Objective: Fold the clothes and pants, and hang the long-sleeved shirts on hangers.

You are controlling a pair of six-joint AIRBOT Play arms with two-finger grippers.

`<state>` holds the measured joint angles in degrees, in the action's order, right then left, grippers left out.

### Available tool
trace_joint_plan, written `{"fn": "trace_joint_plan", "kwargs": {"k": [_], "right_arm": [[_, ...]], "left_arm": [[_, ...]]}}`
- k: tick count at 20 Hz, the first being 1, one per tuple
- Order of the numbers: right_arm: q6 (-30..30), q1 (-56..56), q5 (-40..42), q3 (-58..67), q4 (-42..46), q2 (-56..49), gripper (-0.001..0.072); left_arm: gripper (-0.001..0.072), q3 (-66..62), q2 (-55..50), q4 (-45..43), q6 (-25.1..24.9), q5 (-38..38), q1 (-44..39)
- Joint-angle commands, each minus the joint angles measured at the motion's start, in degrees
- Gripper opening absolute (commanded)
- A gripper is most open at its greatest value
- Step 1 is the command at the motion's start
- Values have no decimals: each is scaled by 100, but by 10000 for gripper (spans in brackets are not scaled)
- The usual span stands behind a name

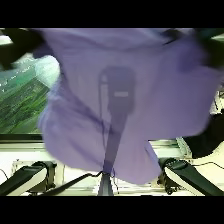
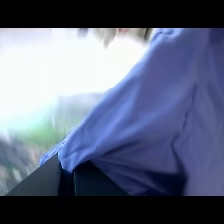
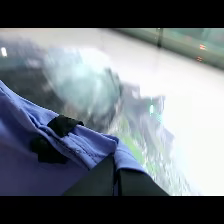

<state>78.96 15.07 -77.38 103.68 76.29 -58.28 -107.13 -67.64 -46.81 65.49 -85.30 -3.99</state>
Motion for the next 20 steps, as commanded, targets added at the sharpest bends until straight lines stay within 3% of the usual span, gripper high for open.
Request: {"fn": "trace_joint_plan", "kwargs": {"k": [1,6,8,11,14,16,18,20], "right_arm": [[-59,-286,1187,-1244,326,-1088,10],[-223,-826,3209,-1473,79,-2927,10],[-354,-769,3403,-1473,-13,-3331,10],[-378,-730,3049,-1453,4,-3370,10],[-490,-717,1672,-1355,-44,-2970,10],[-503,-717,553,-1357,-273,-2551,10],[-487,-717,-555,-1360,-658,-2184,10],[-400,-717,-1480,-1419,-1154,-2009,10]], "left_arm": [[11,575,-1572,-120,111,57,103],[12,509,-3910,0,103,1980,162],[11,234,-4448,114,101,2518,144],[11,-238,-4745,94,98,2796,188],[12,-608,-4701,-111,98,2116,461],[12,-697,-4636,-118,-22,1215,671],[12,-697,-4601,-125,-468,26,802],[12,-673,-4616,-192,-509,-789,815]]}}
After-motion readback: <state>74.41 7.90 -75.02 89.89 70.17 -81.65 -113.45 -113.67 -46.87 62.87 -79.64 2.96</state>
